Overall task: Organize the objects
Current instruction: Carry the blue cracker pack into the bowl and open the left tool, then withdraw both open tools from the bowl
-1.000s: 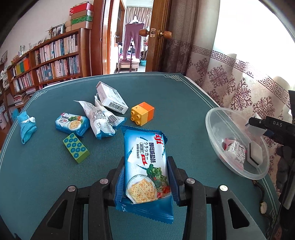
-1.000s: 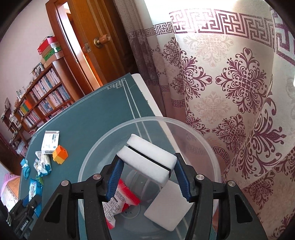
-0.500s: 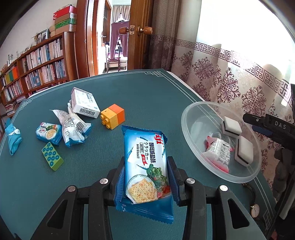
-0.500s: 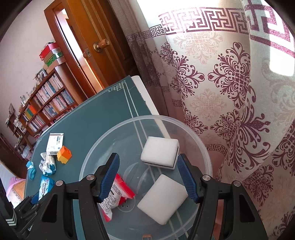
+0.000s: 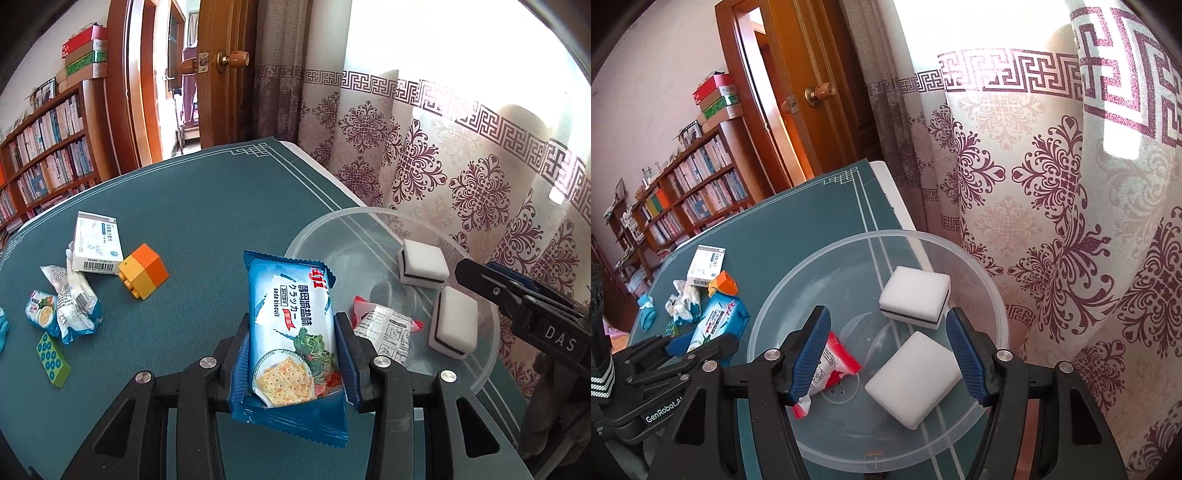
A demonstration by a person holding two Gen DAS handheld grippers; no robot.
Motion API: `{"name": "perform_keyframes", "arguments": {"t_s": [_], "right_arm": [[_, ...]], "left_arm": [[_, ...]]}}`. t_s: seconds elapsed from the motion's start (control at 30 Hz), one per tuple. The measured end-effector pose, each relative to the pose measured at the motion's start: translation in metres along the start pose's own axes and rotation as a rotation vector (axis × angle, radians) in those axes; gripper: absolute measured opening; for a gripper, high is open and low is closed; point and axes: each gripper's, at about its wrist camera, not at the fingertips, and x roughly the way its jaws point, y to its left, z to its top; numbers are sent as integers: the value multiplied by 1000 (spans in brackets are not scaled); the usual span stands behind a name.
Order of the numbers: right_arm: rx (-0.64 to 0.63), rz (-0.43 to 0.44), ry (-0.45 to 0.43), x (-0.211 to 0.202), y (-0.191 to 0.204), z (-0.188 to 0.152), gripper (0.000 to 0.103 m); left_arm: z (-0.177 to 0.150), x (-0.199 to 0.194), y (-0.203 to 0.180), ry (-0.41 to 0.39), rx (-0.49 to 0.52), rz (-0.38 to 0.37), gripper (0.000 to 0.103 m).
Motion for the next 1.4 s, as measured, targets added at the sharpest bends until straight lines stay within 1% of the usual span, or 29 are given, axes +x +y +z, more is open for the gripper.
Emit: {"name": "perform_keyframes", "arguments": {"t_s": [0.07,0.13,0.17,0.2,0.23,0.27,0.43,0.6,0.7,0.83,0.93,1.03,1.23,1.4], "right_arm": [[8,3,-2,-1,-3,0,67],[15,4,-3,-1,-5,-1,67],[18,4,-3,-1,-6,-1,67],[20,4,-3,0,-7,-1,67],[23,3,-3,0,-8,-1,67],[26,3,-1,1,-9,-1,67],[41,8,7,4,-11,-2,67],[36,11,18,7,-9,-4,67],[34,10,19,8,-8,-4,67],[34,11,20,8,-8,-4,67],[27,15,28,9,-5,-6,67],[15,23,31,7,-1,-7,67],[-2,41,20,0,6,-7,67],[-15,53,18,-4,13,-8,67]], "left_arm": [[5,6,-8,-1,24,-13,44],[10,11,-15,-12,50,-34,49],[12,13,-18,-21,59,-35,62],[14,13,-20,-38,61,-27,79],[14,12,-20,-62,56,-13,82],[13,11,-19,-78,54,-2,82],[5,12,-16,-69,73,27,82],[-3,13,-10,-49,47,27,82],[-5,13,-4,-36,22,32,87],[-8,8,3,-35,-4,44,91],[-9,6,7,-30,-17,54,92],[-11,4,10,-23,-28,69,97],[-15,-2,12,-25,-27,105,98],[-18,-7,15,-27,-29,120,99]]}}
